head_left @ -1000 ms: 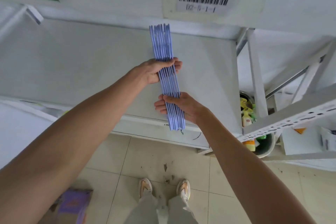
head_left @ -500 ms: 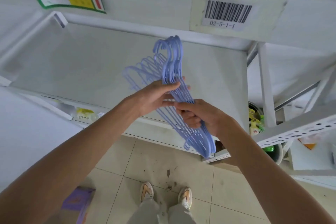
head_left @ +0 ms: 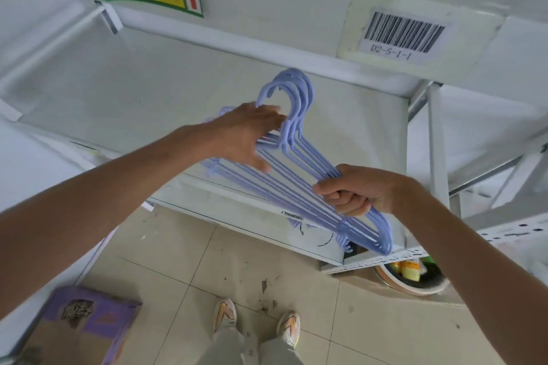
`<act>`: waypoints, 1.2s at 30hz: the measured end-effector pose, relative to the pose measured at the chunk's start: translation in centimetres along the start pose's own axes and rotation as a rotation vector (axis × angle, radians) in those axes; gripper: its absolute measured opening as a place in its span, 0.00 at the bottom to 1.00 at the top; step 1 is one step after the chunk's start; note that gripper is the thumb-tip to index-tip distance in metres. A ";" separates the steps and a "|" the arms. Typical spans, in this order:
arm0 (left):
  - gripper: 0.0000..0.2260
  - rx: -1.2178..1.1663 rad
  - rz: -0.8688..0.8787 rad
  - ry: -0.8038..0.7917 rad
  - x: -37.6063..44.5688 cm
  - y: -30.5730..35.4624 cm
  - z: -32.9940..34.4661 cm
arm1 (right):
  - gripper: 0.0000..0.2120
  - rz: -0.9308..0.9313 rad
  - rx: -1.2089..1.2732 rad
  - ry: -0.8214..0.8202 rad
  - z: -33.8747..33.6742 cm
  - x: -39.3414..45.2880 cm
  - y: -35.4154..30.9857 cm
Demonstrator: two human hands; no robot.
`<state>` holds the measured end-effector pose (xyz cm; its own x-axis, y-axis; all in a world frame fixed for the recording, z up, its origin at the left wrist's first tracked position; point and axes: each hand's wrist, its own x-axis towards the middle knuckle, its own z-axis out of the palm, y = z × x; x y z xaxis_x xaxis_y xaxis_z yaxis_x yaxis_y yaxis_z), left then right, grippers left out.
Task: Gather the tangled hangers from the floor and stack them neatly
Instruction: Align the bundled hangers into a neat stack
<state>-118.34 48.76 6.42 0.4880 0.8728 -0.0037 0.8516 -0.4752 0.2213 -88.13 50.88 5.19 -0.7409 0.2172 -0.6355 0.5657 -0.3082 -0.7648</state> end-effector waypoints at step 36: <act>0.18 0.117 -0.365 0.440 5.5 -0.3 9.6 | 0.20 -0.198 -1.029 1.463 -3.8 10.1 4.4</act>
<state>-114.12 52.61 -3.07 0.0543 0.9345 0.3518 0.9775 -0.1217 0.1724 -91.71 55.24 -4.97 -0.2536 0.9085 0.3321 0.9149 0.3367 -0.2227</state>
